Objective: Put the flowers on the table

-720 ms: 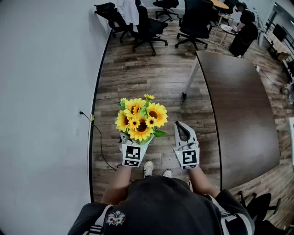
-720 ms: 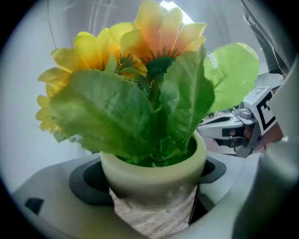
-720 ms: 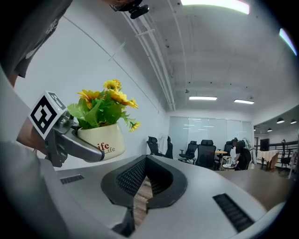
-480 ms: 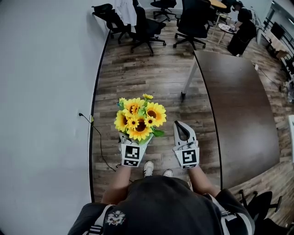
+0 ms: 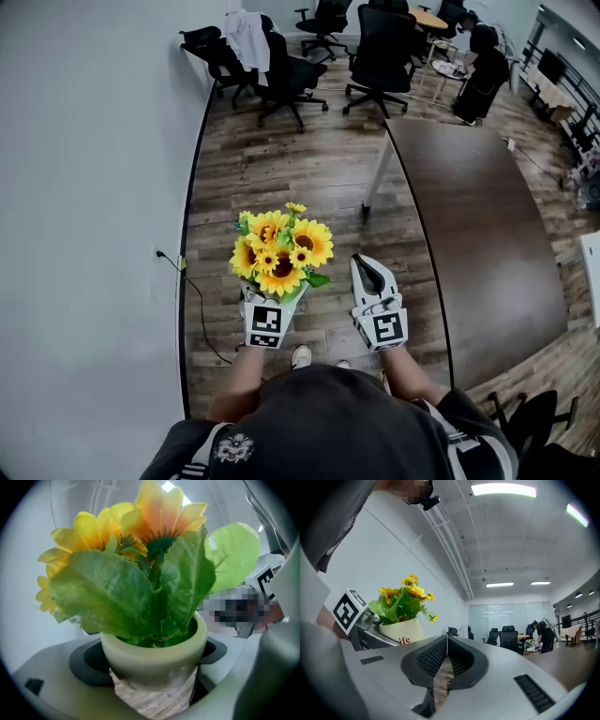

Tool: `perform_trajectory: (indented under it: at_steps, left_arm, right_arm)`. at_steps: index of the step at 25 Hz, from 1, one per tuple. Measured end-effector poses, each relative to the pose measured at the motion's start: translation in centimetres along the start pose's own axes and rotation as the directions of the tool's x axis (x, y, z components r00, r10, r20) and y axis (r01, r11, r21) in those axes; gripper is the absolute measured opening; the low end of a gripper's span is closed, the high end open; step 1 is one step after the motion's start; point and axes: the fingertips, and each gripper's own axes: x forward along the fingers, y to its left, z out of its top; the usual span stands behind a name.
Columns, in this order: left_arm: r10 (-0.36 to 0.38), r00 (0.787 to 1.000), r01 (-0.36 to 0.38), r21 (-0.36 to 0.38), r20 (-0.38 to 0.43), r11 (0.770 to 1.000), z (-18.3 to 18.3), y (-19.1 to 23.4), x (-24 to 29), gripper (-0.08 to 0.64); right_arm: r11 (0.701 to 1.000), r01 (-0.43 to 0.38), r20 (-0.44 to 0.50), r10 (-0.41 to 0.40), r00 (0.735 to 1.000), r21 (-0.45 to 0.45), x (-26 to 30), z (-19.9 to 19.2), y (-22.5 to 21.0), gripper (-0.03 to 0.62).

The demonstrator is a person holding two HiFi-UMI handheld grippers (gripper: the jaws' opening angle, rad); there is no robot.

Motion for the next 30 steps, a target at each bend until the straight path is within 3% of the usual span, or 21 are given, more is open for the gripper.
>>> perform_trajectory:
  at_steps: [6,11,20,30]
  left_arm:
    - [-0.029,0.999,0.029,0.011,0.025,1.000,-0.1,0.0,0.2,0.532]
    - [-0.061,0.997,0.060,0.012,0.052,0.998,-1.2,1.0,-0.9,0.532]
    - [-0.106,0.991,0.105,0.009,0.081,0.994,-1.9,2.8,-1.0,0.532]
    - [-0.097,0.992,0.098,-0.002,0.078,0.995,-2.0,-0.3,3.2,0.532]
  right_arm:
    - [1.000,0.003,-0.020,-0.003,1.000,0.014,0.4,-0.5,0.3,0.023]
    - [0.998,0.054,0.005,-0.055,0.998,0.039,0.8,-0.5,1.7,0.023]
    - [0.996,0.051,-0.028,-0.049,0.998,0.068,1.3,-1.4,3.8,0.023]
    - [0.998,0.053,-0.028,-0.053,0.998,0.018,0.4,-3.6,-1.4,0.023]
